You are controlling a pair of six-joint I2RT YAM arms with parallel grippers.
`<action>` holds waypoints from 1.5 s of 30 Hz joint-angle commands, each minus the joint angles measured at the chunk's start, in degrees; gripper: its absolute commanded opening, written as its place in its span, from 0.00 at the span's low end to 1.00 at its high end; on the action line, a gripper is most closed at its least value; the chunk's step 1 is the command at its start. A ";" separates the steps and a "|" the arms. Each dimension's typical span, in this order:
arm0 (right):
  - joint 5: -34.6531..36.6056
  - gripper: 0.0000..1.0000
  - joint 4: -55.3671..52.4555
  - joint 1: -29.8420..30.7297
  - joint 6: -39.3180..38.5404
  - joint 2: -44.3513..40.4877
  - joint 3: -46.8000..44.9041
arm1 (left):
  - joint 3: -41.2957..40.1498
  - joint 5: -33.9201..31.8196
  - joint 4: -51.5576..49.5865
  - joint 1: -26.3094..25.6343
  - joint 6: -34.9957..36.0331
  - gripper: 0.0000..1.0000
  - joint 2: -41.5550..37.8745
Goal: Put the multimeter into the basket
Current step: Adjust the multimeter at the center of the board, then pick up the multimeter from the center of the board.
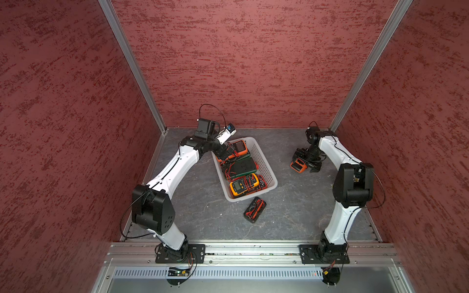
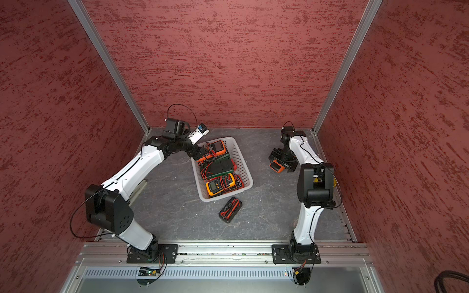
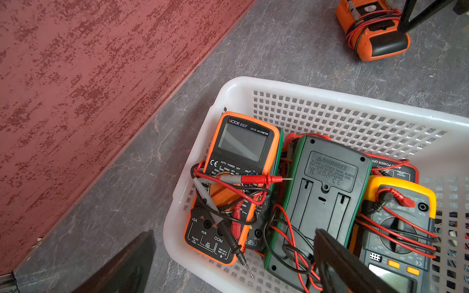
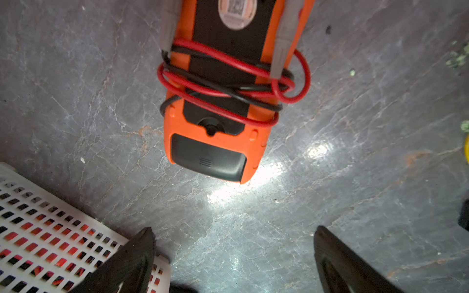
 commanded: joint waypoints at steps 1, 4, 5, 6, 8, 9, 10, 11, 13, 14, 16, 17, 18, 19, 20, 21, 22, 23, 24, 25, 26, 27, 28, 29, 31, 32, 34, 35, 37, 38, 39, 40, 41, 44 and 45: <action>4.35 0.99 3.30 -0.16 4.76 1.15 3.79 | 0.72 1.05 1.72 -0.22 -0.04 1.00 0.57; 7.16 0.99 3.05 -0.17 6.88 5.19 7.65 | 0.99 1.65 1.90 -0.30 -0.13 1.00 0.89; 8.10 0.99 3.09 -0.12 7.18 6.70 9.21 | 0.99 1.65 1.87 -0.30 -0.16 1.00 0.98; 8.93 0.99 3.01 -0.11 7.40 8.23 10.74 | 0.99 1.57 1.87 -0.30 -0.11 1.00 1.04; 10.10 0.99 1.83 -0.10 7.51 11.45 14.65 | 0.96 1.42 1.78 -0.21 0.05 1.00 1.02; 10.81 0.99 0.88 -0.15 7.45 13.20 16.85 | 0.86 1.28 1.72 -0.22 0.08 1.00 1.01; 11.32 0.99 -0.04 -0.08 7.47 14.73 18.84 | 0.82 1.20 1.69 -0.22 0.14 1.00 0.98; 12.03 0.99 -1.24 -0.14 7.51 16.25 21.16 | 0.73 1.16 1.52 -0.22 0.15 1.00 1.10; 13.34 0.99 -2.90 -0.08 7.46 18.86 24.60 | 0.73 0.95 1.31 -0.21 0.18 1.00 1.14; 14.04 0.99 -3.90 -0.13 7.53 20.07 26.38 | 0.66 0.93 1.21 -0.10 0.06 1.00 1.14; 15.37 0.99 -6.25 -0.16 7.84 22.26 29.33 | 0.57 0.74 1.05 -0.12 0.06 1.00 1.26; 15.87 0.99 -7.31 -0.17 7.98 23.18 30.25 | 0.49 0.56 0.98 -0.09 0.03 1.00 1.31; 16.09 0.99 -7.81 -0.16 8.07 23.79 30.80 | 0.43 0.38 0.89 -0.09 -0.02 1.00 1.37; 16.20 0.99 -8.06 -0.23 8.14 24.20 30.91 | 0.29 0.17 0.82 -0.10 -0.06 1.00 1.31; 16.20 0.99 -8.30 -0.26 8.33 24.57 30.80 | 0.17 -0.01 0.84 -0.08 -0.13 1.00 1.28; 16.37 0.99 -8.58 -0.25 8.43 24.91 30.79 | -0.01 -0.17 0.94 -0.09 -0.20 1.00 1.21; 16.58 0.99 -8.92 -0.36 8.56 25.28 30.66 | -0.10 -0.17 0.99 -0.11 -0.23 1.00 1.10; 16.72 0.99 -9.29 -0.37 8.72 25.52 30.40 | -0.28 -0.26 1.00 -0.12 -0.35 1.00 1.06; 16.81 0.99 -9.37 -0.51 8.89 25.44 29.95 | -0.33 -0.28 1.07 -0.04 -0.38 1.00 1.03; 17.03 0.99 -9.16 -0.49 9.00 25.05 28.96 | -0.34 -0.27 1.03 -0.04 -0.46 1.00 0.99; 17.04 0.99 -8.37 -0.43 9.06 24.42 27.40 | -0.33 -0.24 0.99 -0.04 -0.46 1.00 1.04; 16.85 0.99 -7.54 -0.51 9.02 23.78 25.97 | -0.38 -0.28 1.06 -0.07 -0.55 1.00 1.06; 16.34 0.99 -6.36 -0.70 9.02 23.13 24.14 | -0.33 -0.20 1.07 -0.06 -0.55 1.00 1.17; 15.76 0.99 -5.17 -0.86 9.03 22.58 22.40 | -0.31 -0.11 1.01 -0.06 -0.64 1.00 1.23; 14.77 0.99 -2.82 -1.21 9.03 21.70 19.55 | -0.07 0.08 0.82 -0.06 -0.64 1.00 1.50; 14.19 0.99 -1.53 -1.38 8.86 21.33 18.16 | 0.10 0.16 0.68 -0.08 -0.64 1.00 1.57; 13.29 0.99 0.07 -1.58 8.28 21.28 16.86 | 0.43 0.20 0.47 -0.16 -0.63 1.00 1.72; 12.79 0.99 0.67 -1.69 7.90 21.44 16.63 | 0.51 0.12 0.37 -0.18 -0.64 1.00 1.74; 12.11 0.99 1.36 -1.82 7.16 21.80 16.58 | 0.79 0.03 0.25 -0.06 -1.00 1.00 1.78; 11.85 0.98 1.53 -1.83 6.74 21.98 16.69 | 0.96 -0.14 0.11 -0.05 -1.35 1.00 1.88; 11.39 0.97 1.68 -1.83 6.28 22.08 16.85 | 1.16 -0.40 -0.01 -0.04 -1.75 1.00 1.84; 11.04 0.94 1.87 -1.82 5.65 22.02 16.81 | 1.33 -0.73 -0.04 0.01 -2.33 1.00 1.78; 10.77 0.92 2.17 -1.77 5.04 21.86 16.67 | 1.54 -1.19 -0.09 0.04 -3.05 1.00 1.77; 10.47 0.77 3.40 -1.80 2.03 20.45 16.13 | 2.00 -4.05 0.60 0.53 -6.18 1.00 1.67; 10.24 0.69 3.93 -1.72 0.57 19.71 15.85 | 2.34 -5.36 0.72 0.73 -7.73 1.00 1.82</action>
